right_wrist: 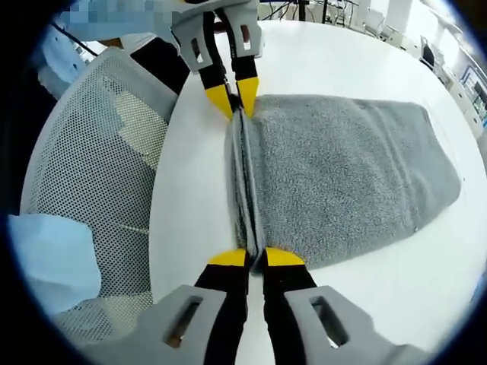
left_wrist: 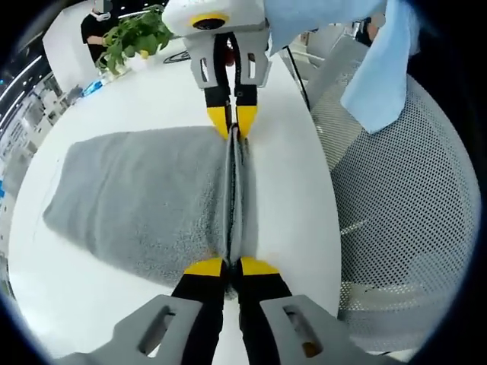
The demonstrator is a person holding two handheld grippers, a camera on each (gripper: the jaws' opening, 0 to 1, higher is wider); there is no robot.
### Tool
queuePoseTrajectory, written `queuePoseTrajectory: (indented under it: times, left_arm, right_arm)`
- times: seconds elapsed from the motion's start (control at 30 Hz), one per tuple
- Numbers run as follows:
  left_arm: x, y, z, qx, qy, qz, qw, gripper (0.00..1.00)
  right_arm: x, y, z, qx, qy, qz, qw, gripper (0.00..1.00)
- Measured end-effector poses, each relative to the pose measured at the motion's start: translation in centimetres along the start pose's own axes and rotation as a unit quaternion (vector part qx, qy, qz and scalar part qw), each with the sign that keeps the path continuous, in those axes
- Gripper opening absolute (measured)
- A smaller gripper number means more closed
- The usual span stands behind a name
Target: Fold the towel on the table until its edges align and the towel forms a compact rectangular stack.
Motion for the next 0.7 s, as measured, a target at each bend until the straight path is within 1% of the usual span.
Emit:
queuePoseTrajectory:
  times: [0.07,0.17,0.3,0.37,0.4,0.43,0.5,0.57,0.67,0.7]
  left_arm:
    - [0.0,0.0,0.2,-0.002,-0.002,-0.001,1.0,0.04]
    - [0.0,-0.1,0.6,-0.006,-0.008,-0.008,0.9999,0.04]
    - [0.0,0.0,0.5,-0.01,-0.009,-0.013,0.9998,0.04]
    - [0.1,0.1,0.5,-0.011,-0.01,-0.012,0.9998,0.04]
    - [0.1,0.1,0.5,-0.01,-0.01,-0.012,0.9998,0.04]
    - [0.0,0.1,0.4,-0.01,-0.009,-0.013,0.9998,0.04]
    - [0.0,0.1,0.4,-0.01,-0.008,-0.013,0.9998,0.04]
    - [0.0,0.0,0.5,-0.011,-0.008,-0.013,0.9998,0.04]
    - [0.0,0.0,0.5,-0.011,-0.007,-0.013,0.9998,0.04]
    - [-0.4,-0.3,0.8,-0.012,-0.006,-0.012,0.9998,0.04]
  right_arm:
    - [-0.1,-0.1,0.1,0.003,0.0,-0.001,1.0,0.05]
    - [0.0,-0.3,0.0,0.012,0.0,-0.014,0.9998,0.07]
    - [0.0,-0.5,0.0,0.027,-0.006,-0.022,0.9994,0.14]
    - [0.1,-0.8,0.0,0.03,-0.011,-0.039,0.9987,0.16]
    - [0.1,-0.5,0.1,0.029,-0.014,-0.049,0.9983,0.17]
    - [0.1,-0.6,0.1,0.03,-0.016,-0.058,0.9977,0.19]
    - [0.1,-1.5,0.2,0.031,-0.017,-0.069,0.997,0.22]
    - [0.1,-0.8,0.1,0.025,-0.015,-0.084,0.996,0.22]
    - [0.0,-0.6,0.3,0.01,-0.014,-0.104,0.9945,0.17]
    - [0.1,-0.6,0.3,0.009,-0.014,-0.104,0.9945,0.16]
Point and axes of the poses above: the point that each gripper's makers call its tool centre point, and the gripper's own axes: z roughly forward along the fingers, y roughly to its right, x roughly out of its top, the point moved 9 cm from there along -z, roughly backward along the fingers, and after that the axes turned 2 degrees about x, right-handed, at the moved point
